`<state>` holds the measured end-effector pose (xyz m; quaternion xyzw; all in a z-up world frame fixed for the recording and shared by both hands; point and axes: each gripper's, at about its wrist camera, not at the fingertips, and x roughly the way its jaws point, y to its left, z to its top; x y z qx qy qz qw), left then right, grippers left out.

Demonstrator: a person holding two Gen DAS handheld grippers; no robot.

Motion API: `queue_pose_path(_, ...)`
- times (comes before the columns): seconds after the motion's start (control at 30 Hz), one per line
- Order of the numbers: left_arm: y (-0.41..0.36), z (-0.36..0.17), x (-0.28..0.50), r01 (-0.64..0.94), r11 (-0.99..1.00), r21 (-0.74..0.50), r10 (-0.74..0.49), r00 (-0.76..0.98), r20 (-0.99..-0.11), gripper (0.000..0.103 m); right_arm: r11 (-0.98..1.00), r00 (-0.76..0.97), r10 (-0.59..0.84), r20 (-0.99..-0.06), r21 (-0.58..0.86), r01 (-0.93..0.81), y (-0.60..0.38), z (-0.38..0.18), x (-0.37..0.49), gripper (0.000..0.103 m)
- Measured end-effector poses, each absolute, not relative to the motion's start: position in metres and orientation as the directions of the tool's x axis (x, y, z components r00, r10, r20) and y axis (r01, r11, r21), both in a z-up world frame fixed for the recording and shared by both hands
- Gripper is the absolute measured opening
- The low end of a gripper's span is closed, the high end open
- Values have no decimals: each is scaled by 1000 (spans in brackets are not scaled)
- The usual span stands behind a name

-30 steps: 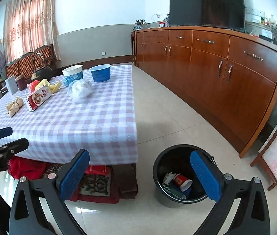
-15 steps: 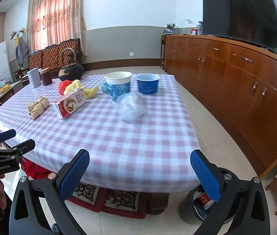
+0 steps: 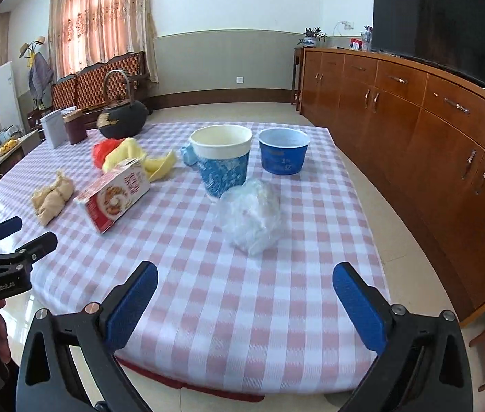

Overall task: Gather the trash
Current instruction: 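Grasp the white paper carton with the left tool while the right tool grasps the plastic bag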

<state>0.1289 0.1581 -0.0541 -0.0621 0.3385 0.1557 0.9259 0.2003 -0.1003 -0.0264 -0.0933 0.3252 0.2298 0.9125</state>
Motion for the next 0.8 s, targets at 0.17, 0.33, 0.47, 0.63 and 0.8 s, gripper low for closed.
queue_pose_path(0.17, 165, -59, 155, -323, 946, -35, 218, 711, -668, 98, 877, 667, 350, -657, -19, -479, -90, -32, 229, 102)
queue_pose_path(0.33, 168, -64, 180, -306, 952, -29, 203, 699, -685, 98, 879, 642, 337, -689, -13, -476, -78, -41, 254, 98)
queue_pose_path(0.47, 168, -66, 195, -297, 955, -26, 194, 685, -702, 98, 885, 622, 317, -716, -13, -465, -73, -50, 270, 93)
queue_pose_path(0.63, 166, -72, 206, -281, 959, -26, 178, 674, -717, 95, 882, 594, 323, -737, 6, -471, -72, -59, 279, 78)
queue_pose_path(0.8, 170, -76, 211, -292, 955, -47, 164, 656, -736, 82, 881, 573, 325, -752, 21, -473, -72, -66, 283, 64)
